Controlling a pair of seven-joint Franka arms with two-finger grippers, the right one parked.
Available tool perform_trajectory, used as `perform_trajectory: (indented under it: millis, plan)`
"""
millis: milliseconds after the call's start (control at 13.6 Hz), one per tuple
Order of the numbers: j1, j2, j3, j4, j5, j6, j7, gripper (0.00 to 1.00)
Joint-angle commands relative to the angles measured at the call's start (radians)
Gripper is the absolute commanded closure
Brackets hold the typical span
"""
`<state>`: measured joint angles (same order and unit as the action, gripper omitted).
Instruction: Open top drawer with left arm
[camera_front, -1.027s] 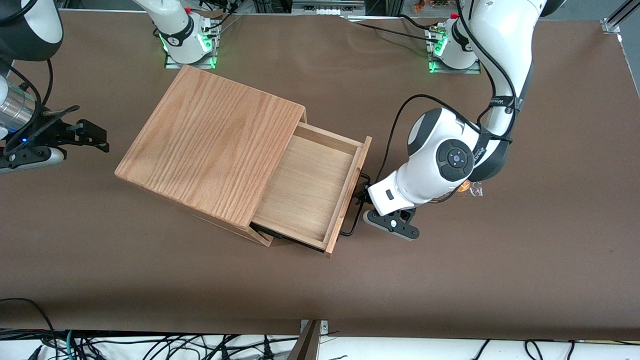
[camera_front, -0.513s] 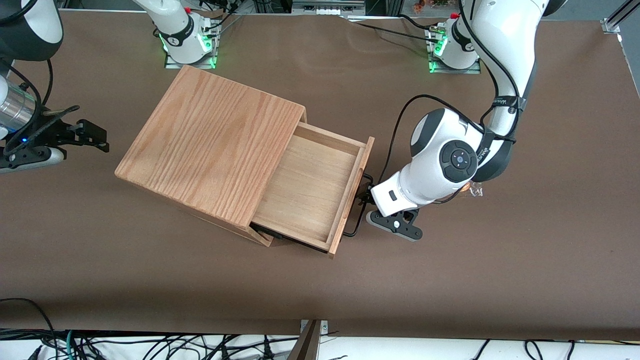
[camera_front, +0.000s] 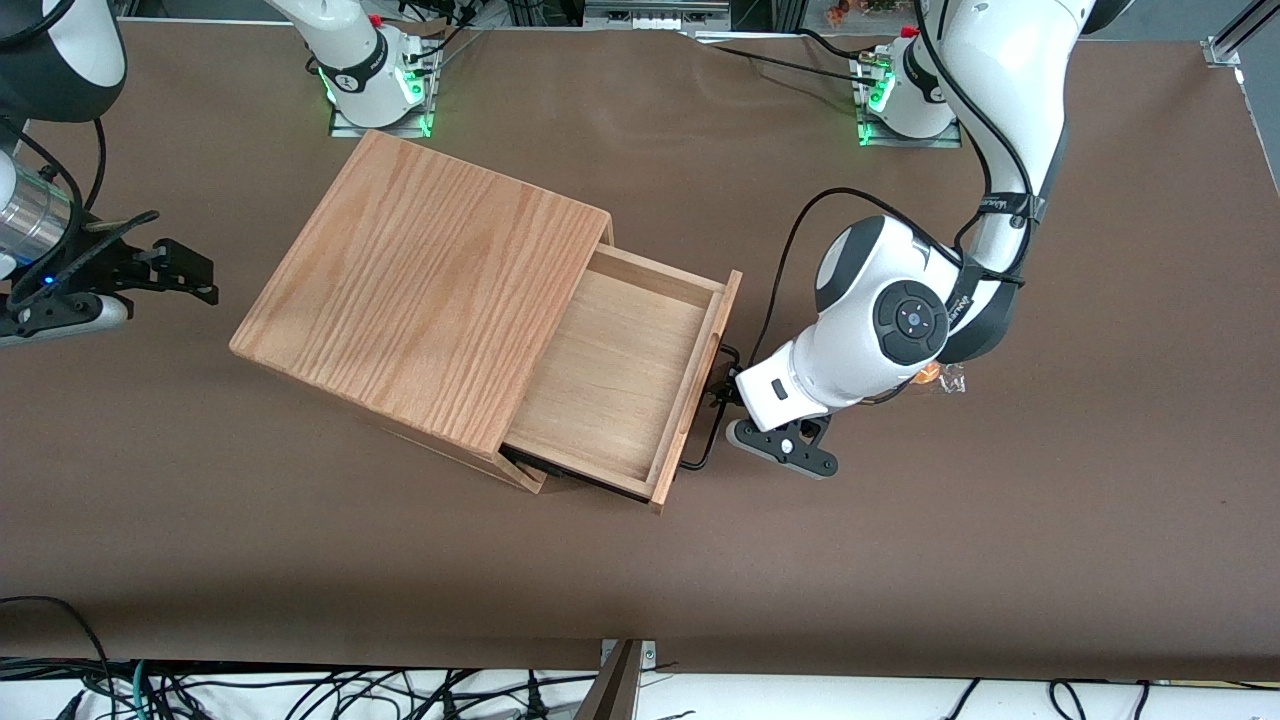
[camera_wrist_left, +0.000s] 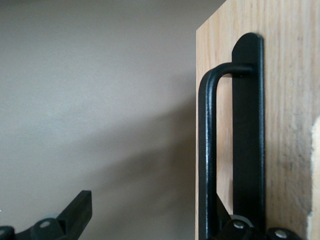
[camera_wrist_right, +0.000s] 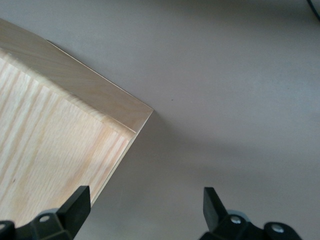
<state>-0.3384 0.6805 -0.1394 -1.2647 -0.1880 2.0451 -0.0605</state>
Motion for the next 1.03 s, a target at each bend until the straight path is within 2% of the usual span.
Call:
perform_trajectory:
  millis: [0, 660, 807, 953]
  plan:
    - [0.001, -0.015, -0.003, 0.004, -0.010, -0.034, -0.030, 0.00]
    - [0.019, -0.039, -0.008, 0.007, -0.060, -0.080, -0.030, 0.00]
    - [0.030, -0.085, -0.003, 0.008, -0.102, -0.141, -0.030, 0.00]
    - [0.059, -0.131, -0.003, 0.008, -0.102, -0.213, -0.030, 0.00]
